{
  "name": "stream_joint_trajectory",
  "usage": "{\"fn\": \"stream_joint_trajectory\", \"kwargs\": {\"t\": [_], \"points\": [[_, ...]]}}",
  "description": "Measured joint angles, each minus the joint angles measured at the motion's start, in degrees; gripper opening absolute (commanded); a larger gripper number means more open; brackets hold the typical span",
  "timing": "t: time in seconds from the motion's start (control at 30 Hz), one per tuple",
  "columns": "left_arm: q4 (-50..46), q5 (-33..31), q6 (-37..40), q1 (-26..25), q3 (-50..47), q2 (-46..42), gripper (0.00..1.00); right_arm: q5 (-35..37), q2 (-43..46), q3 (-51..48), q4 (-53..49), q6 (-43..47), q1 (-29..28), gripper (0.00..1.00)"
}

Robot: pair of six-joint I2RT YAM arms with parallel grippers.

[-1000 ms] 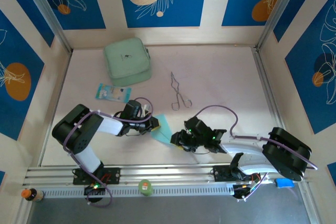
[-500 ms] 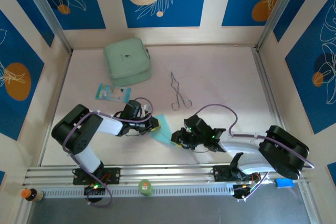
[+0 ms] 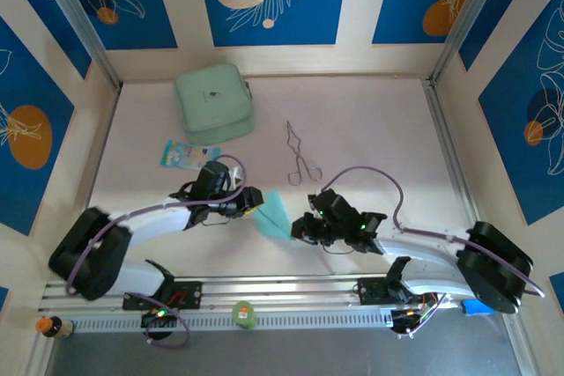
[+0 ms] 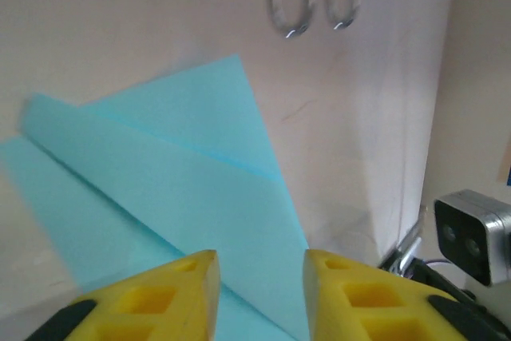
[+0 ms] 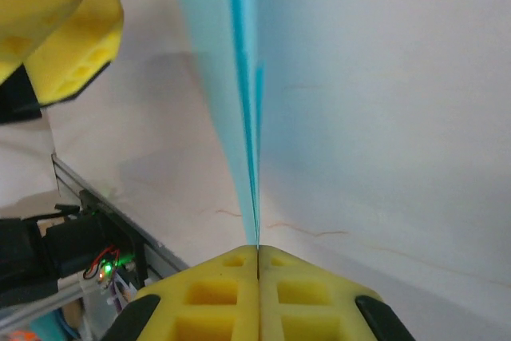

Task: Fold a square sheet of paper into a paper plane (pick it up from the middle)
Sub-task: Turn over the paper at the bottom-center of the table.

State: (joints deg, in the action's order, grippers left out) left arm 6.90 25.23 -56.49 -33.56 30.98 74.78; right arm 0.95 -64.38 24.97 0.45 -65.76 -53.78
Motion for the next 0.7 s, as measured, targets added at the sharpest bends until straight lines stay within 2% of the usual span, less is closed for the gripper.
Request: {"fn": "stream_joint_trajectory", "kwargs": {"t": [0.17,0.3,0.4,0.53,0.7], "points": [[-12.57,-8.26,5.01,0.00,3.61,-12.81,0.39,10.60,6.71,11.43,-15.10,10.34,-4.11,0.05],[-20.79,-14.40,7.39,0.07,3.65,-19.82,0.40,23.93,4.87,21.73,-27.87,17.18,-10.05,0.04],[-25.97,-18.58,8.11,0.50,3.65,-23.43,0.44,37.00,-2.23,29.75,-39.08,18.69,-15.76,0.03],[-32.54,-23.63,8.90,2.32,3.67,-28.24,0.49,50.86,-17.55,39.52,-55.10,16.09,-21.09,0.03],[-39.54,-27.47,9.05,6.67,3.69,-33.16,0.51,59.14,-33.88,47.74,-66.64,14.64,-25.07,0.04]]}}
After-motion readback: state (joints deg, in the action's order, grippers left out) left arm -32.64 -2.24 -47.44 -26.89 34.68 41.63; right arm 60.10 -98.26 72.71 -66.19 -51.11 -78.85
